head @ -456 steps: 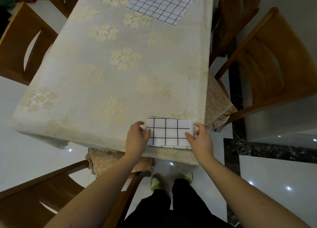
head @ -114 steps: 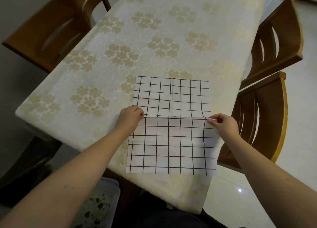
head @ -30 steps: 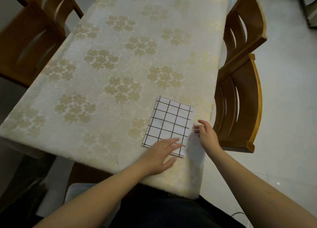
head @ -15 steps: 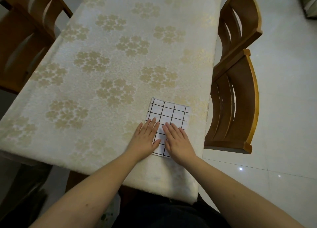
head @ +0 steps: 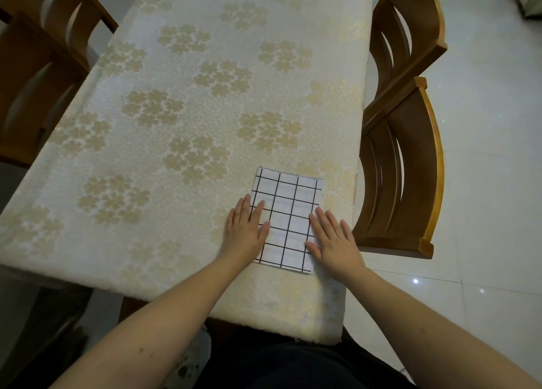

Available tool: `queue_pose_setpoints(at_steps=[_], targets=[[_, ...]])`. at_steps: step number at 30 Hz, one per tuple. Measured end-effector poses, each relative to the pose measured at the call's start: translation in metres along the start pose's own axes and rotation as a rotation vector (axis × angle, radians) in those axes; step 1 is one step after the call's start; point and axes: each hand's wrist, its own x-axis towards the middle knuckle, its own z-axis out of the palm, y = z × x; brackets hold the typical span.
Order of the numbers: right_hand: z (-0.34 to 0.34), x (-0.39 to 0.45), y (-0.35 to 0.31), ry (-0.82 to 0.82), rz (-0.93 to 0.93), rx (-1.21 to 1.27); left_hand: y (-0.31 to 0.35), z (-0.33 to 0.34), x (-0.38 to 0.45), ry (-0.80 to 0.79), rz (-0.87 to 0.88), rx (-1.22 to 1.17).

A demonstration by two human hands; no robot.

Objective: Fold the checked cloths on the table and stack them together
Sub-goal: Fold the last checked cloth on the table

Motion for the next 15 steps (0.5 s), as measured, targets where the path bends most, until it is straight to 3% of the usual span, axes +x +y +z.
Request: queue_pose_setpoints(at_steps=[3, 6, 12, 15], targets=[[-0.002, 0.000, -0.001, -0.020, 0.001, 0.016, 0.013, -0.022, 0.021, 0.150, -0.171, -0.446], [-0.005, 0.001, 0.000, -0.033, -0.002, 0.034, 0.022, -0.045, 0.044, 0.131, -0.453, -0.841], [-0.006, 0.003, 0.001, -0.047, -0.009, 0.054, 0.009, -0.074, 0.082, -0.198, -0.622, -0.901], [-0.009, 0.003, 0.002, -0.043, -0.008, 0.074, 0.009, -0.084, 0.086, -0.218, -0.566, -0.838]])
